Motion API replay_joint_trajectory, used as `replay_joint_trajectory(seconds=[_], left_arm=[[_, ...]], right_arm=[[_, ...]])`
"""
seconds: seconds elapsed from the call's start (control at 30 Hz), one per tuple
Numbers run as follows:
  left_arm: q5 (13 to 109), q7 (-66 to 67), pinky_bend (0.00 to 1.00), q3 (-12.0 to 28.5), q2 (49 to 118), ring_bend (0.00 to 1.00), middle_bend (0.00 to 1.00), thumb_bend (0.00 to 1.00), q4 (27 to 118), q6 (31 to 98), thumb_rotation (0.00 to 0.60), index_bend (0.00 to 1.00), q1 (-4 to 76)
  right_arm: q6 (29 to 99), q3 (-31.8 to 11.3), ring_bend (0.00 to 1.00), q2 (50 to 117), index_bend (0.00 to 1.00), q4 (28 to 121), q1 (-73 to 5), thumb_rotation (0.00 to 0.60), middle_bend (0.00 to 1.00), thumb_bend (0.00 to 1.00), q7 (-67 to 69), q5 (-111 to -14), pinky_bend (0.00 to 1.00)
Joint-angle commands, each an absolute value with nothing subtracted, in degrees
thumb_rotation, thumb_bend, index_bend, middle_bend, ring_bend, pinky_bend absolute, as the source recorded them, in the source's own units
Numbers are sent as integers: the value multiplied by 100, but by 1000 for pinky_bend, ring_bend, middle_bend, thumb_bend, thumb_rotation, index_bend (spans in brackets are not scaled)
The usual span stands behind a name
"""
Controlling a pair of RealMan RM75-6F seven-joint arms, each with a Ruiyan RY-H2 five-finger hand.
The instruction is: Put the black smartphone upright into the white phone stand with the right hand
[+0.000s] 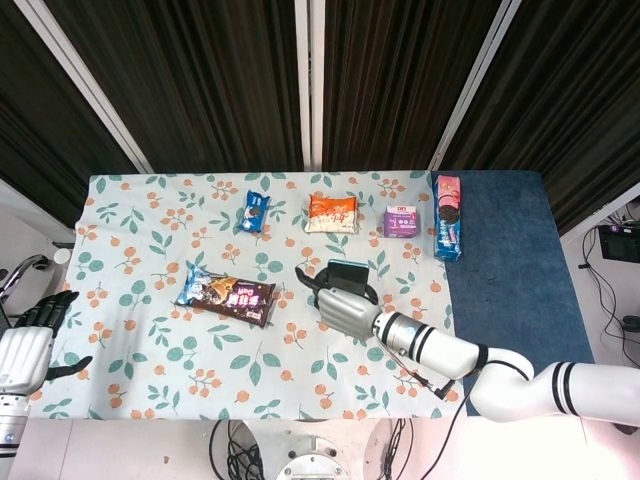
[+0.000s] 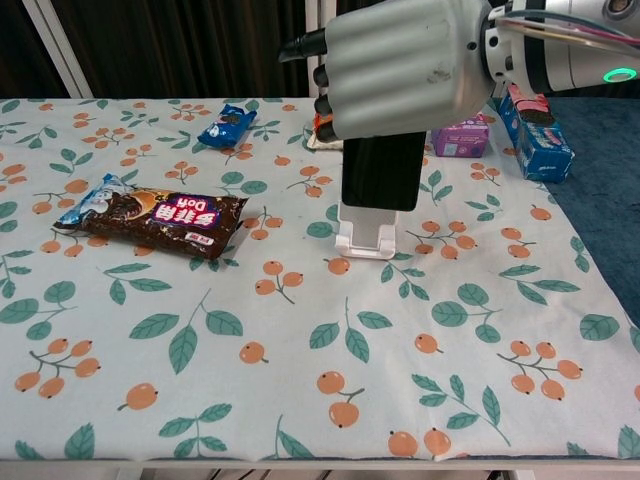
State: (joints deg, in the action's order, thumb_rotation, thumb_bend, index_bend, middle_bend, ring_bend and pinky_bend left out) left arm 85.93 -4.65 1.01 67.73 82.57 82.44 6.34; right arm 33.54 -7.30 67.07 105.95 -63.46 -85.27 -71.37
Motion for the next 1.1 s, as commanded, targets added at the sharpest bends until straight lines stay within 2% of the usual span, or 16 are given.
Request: replay_joint_trajectory(seconds=[0.03,0.37,0.63,1.1], left_arm=[[8591,-475,222,94,6773,110,107,77,8247,8237,567,113,630],[8589,-566,222,91,6776,109,107,77,8212,8207,570,113,634],[8594,-595,222,96,6766,109,107,77,8193,8241,569,113,616],[8608,-665,221,77,6759,110,107,77,8144,8216,567,113,612]], right_arm=[[3466,-569,453,6781,629,10537,-6439,600,382,295,-8610,-7022,0],[3833,-232,430,7048,629,10394,-6680,600,383,293,-8634,-6866,3],[3846,-24,426,7251,628,10020,-6824,600,383,294,-8244,-7530,0],[4159,159,416,7517,627,9590,-6680,600,381,293,-7711,-8116,0]])
